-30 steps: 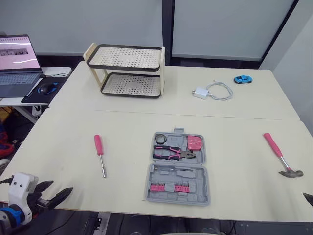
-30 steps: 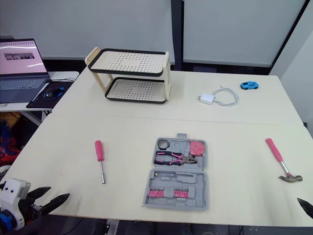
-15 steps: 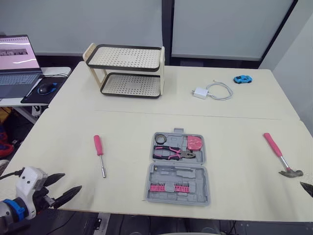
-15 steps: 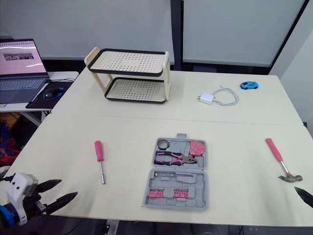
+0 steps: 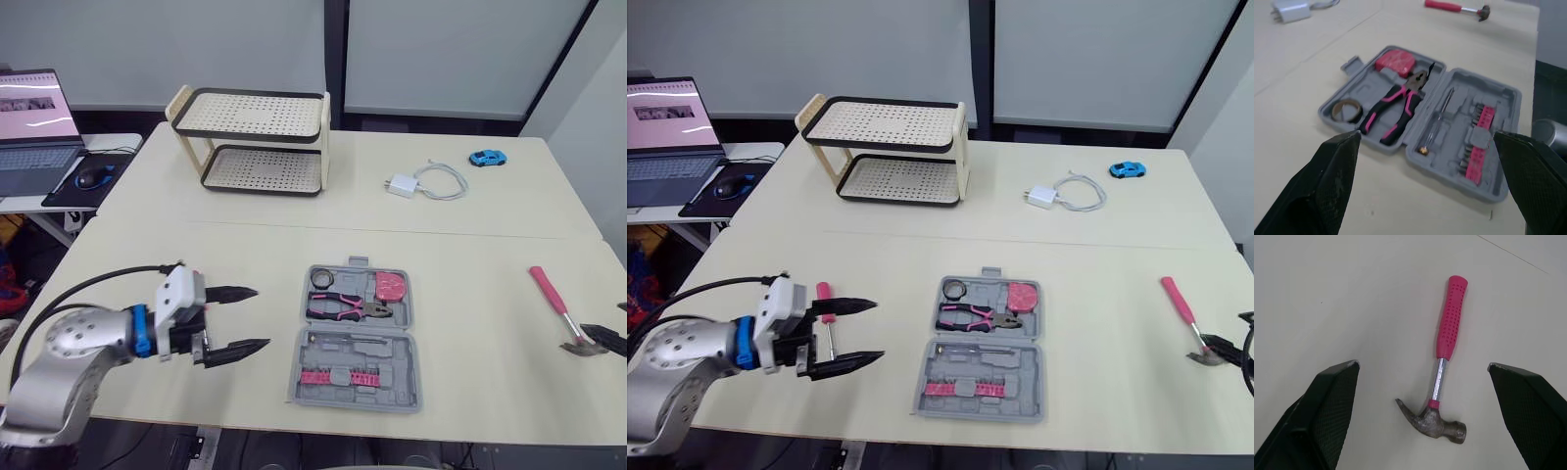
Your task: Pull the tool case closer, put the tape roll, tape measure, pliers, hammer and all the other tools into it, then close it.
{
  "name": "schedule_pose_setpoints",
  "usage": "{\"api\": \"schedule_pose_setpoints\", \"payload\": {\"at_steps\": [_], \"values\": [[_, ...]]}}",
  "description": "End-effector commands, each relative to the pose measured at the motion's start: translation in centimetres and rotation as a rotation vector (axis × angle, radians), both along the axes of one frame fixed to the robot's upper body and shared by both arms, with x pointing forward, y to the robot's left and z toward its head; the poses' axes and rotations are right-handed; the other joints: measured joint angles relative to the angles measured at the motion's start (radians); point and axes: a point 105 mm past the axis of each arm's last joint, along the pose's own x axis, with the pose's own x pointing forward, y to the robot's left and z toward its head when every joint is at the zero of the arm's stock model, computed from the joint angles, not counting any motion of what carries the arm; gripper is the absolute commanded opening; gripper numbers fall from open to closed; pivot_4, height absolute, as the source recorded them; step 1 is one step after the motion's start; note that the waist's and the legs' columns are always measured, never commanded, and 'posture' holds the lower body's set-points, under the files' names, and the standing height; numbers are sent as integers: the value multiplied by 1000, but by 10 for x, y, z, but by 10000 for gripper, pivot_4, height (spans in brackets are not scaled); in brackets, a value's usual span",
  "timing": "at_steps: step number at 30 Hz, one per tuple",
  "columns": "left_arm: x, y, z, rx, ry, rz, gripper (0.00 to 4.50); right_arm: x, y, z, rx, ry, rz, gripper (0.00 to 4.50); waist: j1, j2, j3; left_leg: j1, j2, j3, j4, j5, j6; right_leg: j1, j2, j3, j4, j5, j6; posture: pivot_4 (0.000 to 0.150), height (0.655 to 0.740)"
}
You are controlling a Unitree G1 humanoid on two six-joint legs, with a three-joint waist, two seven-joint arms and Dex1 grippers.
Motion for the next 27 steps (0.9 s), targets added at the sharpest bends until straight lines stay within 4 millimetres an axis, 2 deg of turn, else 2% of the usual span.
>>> {"api": "schedule_pose_setpoints", "payload": {"at_steps": [1, 4, 8, 14, 18, 23, 26, 27], "values": [[-6, -29, 19, -73, -34, -159, 44906, 13, -15, -3, -52, 23, -71, 45000, 0, 1, 0, 0, 0, 0, 0, 0, 0, 0, 0, 0, 0, 0, 0, 1500, 7350], [-6, -47, 28, -117, -57, -245, 44906, 23, -20, -10, -60, 38, -105, 45000, 0, 3, 1, 0, 0, 0, 0, 0, 0, 0, 0, 0, 1, 0, 0, 1500, 7350], [-6, -66, 35, -149, -91, -316, 44906, 30, -18, -23, -53, 96, -116, 45000, 0, 3, 1, 0, 0, 0, 0, 0, 0, 0, 0, 0, 1, 0, 0, 1500, 7350], [-5, -78, 33, -139, -106, -364, 44906, 43, -27, -30, -67, 109, -189, 45000, -3, 3, 1, -1, -1, 0, 1, 0, 0, 0, 0, 0, 1, 1, 1, 1500, 7350], [-6, -82, 33, -137, -108, -383, 44906, 45, -31, -40, -37, 165, -235, 45000, -5, 4, 1, -1, -1, -1, 1, 0, 0, 0, 0, 0, 1, 1, 1, 1500, 7350], [-4, -83, 32, -127, -119, -382, 44906, 40, -22, -53, 44, 240, -232, 45000, -5, 4, 1, -1, -1, -1, 1, 0, 0, 0, 0, 0, 1, 1, 1, 1500, 7350], [-4, -83, 31, -124, -123, -381, 45000, 38, -22, -57, 47, 249, -233, 39435, -6, 4, 1, -1, -1, -1, 1, 0, 0, 0, 0, 0, 1, 1, 1, 1500, 7350], [-4, -83, 31, -124, -124, -380, 45000, 37, -22, -59, 47, 250, -231, 36283, -6, 4, 1, -1, -1, -1, 1, 0, 0, 0, 0, 0, 1, 1, 1, 1500, 7350]]}}
